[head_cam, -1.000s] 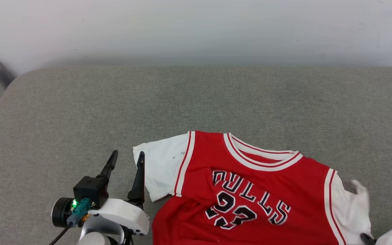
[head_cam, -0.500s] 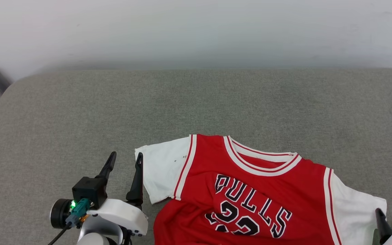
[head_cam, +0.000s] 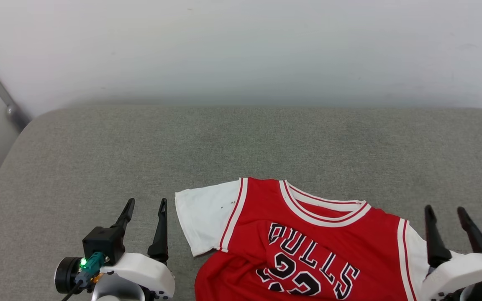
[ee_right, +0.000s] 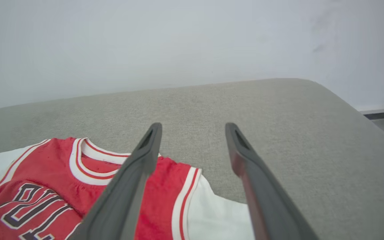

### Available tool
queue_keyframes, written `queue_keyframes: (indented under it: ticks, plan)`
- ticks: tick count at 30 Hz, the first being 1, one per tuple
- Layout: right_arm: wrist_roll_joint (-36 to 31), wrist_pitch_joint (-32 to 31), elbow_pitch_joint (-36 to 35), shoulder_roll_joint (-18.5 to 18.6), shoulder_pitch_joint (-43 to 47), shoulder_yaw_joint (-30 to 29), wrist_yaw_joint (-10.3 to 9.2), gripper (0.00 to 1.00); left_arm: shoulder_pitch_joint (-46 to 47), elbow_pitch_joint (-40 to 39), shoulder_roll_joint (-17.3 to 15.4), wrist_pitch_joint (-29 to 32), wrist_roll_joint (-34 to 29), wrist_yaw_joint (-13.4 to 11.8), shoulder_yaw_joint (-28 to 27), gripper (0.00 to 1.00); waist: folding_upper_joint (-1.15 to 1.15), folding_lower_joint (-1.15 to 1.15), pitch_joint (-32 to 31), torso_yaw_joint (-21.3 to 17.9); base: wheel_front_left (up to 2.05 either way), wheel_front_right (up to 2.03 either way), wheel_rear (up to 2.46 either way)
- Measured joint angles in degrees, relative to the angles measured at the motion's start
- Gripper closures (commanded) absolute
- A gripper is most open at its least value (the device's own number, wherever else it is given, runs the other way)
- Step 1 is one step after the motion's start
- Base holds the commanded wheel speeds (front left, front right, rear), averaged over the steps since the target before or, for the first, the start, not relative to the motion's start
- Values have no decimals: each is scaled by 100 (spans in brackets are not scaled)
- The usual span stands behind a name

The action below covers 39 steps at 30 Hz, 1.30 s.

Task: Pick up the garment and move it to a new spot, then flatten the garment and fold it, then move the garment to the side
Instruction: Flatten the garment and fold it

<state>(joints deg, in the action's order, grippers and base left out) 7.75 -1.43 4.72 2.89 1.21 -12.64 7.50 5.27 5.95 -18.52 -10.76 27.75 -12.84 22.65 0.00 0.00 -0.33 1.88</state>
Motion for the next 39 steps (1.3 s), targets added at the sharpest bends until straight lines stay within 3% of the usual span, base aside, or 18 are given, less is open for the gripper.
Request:
queue_keyframes:
  ticks: [12, 18, 22, 28, 33, 39]
  plan:
    - [-111, -137, -1010, -2, 457, 1062, 1, 0, 85, 140, -146, 33, 124, -69, -204, 0, 0, 0, -50, -289, 0, 0, 0]
    - [-58, -305, -1466, -1, 462, 1291, 1, 0, 722, 432, -352, 403, 381, 270, -324, 0, 0, 0, 222, -563, 0, 0, 0]
    - [35, -312, -1535, -1, 296, 1349, 0, 0, 1308, 782, -609, 1037, 677, 700, -358, 0, 0, 1, 530, -729, 0, 0, 0]
    - [131, -221, -1428, 0, 37, 1459, 0, 0, 1963, 1422, -1073, 2486, 1138, 1347, -219, 0, 0, 1, 983, -998, 0, 0, 0]
    - [188, -94, -1261, 0, -150, 1541, 0, 0, 2120, 1673, -1322, 3652, 1502, 1590, -71, 0, 0, 1, 1272, -1232, 0, 0, 0]
    - [280, 43, -1113, -1, -236, 1561, 0, 0, 2225, 1718, -1537, 4710, 1792, 1673, 92, 0, 0, 1, 1513, -1415, 0, 0, 0]
